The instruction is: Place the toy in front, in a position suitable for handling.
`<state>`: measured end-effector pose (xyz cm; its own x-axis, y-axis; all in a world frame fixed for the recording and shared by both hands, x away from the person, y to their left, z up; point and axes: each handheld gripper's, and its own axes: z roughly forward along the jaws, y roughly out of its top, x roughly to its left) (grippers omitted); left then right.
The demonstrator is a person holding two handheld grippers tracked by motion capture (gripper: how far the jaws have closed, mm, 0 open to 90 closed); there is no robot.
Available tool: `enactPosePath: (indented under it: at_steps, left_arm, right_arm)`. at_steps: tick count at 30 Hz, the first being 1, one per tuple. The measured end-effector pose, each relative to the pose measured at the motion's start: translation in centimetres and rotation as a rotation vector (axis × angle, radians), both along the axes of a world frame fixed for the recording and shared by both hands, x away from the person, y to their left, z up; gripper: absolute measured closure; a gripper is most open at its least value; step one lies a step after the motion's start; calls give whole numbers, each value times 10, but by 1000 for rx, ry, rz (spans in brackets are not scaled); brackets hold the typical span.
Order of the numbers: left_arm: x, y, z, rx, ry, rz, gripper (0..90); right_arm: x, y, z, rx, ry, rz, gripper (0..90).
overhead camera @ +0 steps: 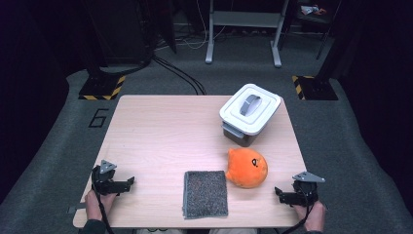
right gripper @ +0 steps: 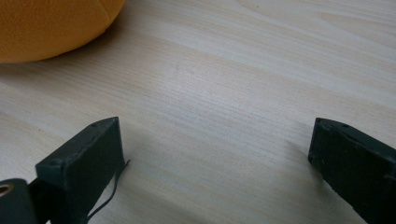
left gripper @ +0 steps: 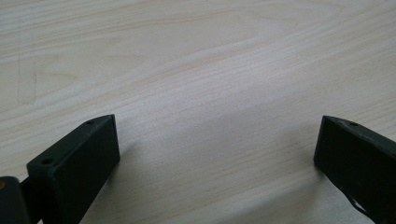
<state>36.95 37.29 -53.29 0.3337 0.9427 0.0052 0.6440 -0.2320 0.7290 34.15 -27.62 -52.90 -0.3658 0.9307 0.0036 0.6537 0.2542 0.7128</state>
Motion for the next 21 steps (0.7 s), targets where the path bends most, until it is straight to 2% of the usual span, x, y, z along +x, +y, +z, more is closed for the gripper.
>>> enactPosePath:
  at_steps: [15,16,21]
  left_arm:
    - [0,0,0,-1,-1,3,0]
    - [0,0,0,-1,-2,3,0]
    - [0,0,0,0,-2,2,0]
  right_arm:
    - [1,0,2,-12,17,18,17]
    - [2,0,5,7,34,19,12]
    - [4,-1,18,26,32,24,11]
